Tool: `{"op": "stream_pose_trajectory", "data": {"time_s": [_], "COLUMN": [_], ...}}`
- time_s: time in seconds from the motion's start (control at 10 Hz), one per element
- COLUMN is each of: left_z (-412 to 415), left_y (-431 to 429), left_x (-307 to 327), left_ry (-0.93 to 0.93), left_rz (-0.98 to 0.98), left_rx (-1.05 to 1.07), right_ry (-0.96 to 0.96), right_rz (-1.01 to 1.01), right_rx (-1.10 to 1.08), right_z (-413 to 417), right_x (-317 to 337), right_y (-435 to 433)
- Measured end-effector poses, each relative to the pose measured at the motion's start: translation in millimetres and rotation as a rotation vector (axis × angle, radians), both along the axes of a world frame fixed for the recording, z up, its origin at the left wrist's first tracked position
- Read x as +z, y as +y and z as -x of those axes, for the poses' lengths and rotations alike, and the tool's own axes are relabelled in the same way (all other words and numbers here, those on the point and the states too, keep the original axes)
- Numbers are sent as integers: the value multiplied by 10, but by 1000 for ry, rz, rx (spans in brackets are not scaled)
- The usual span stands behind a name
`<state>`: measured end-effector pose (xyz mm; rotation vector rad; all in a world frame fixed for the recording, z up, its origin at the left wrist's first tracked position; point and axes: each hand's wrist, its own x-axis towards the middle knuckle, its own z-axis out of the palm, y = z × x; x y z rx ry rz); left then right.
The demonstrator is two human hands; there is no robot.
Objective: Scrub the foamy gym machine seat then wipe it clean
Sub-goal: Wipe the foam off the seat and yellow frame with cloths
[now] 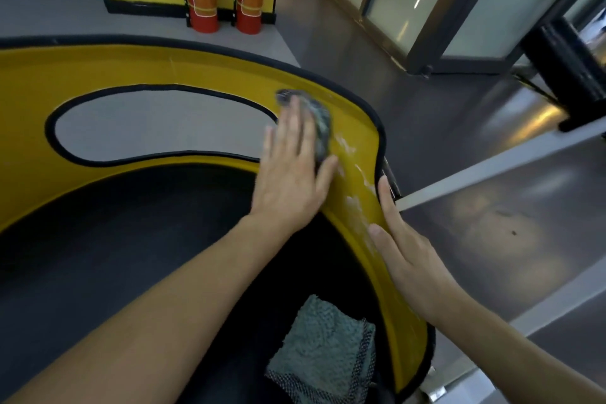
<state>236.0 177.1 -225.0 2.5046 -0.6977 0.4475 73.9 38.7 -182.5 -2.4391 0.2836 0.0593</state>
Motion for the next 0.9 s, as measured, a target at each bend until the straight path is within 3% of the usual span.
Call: {"op": "stream_pose_trajectory", "data": {"time_s": [0.1, 0.2, 0.4, 0.5, 0.6, 0.7, 0.8, 0.9], "left_z": [-134, -10, 201, -2, -127, 8, 355, 315], "left_y": [47, -46, -39, 69, 128, 6, -243, -227], "left_x": [91, 129, -79, -47, 41, 152, 171, 100], "left_ry": [141, 138, 0, 40, 139, 136, 30, -4], "left_rz": [188, 179, -93, -63, 107, 166, 81, 35], "left_rx": [165, 82, -249, -25, 137, 54, -216, -221], "right_ry": [11, 6, -8, 2, 31, 16, -19, -28], "right_rz": [-4, -6, -16, 3, 6, 17, 2, -25], "right_rx": [-4, -4, -3, 2, -4, 3, 13, 4], "right_z": [-1, -2, -14, -10, 2, -10, -22, -23], "right_x": [6, 1, -3, -8, -4, -21, -46, -60], "right_y": [-3, -4, 1, -10, -20, -14, -24, -45]}}
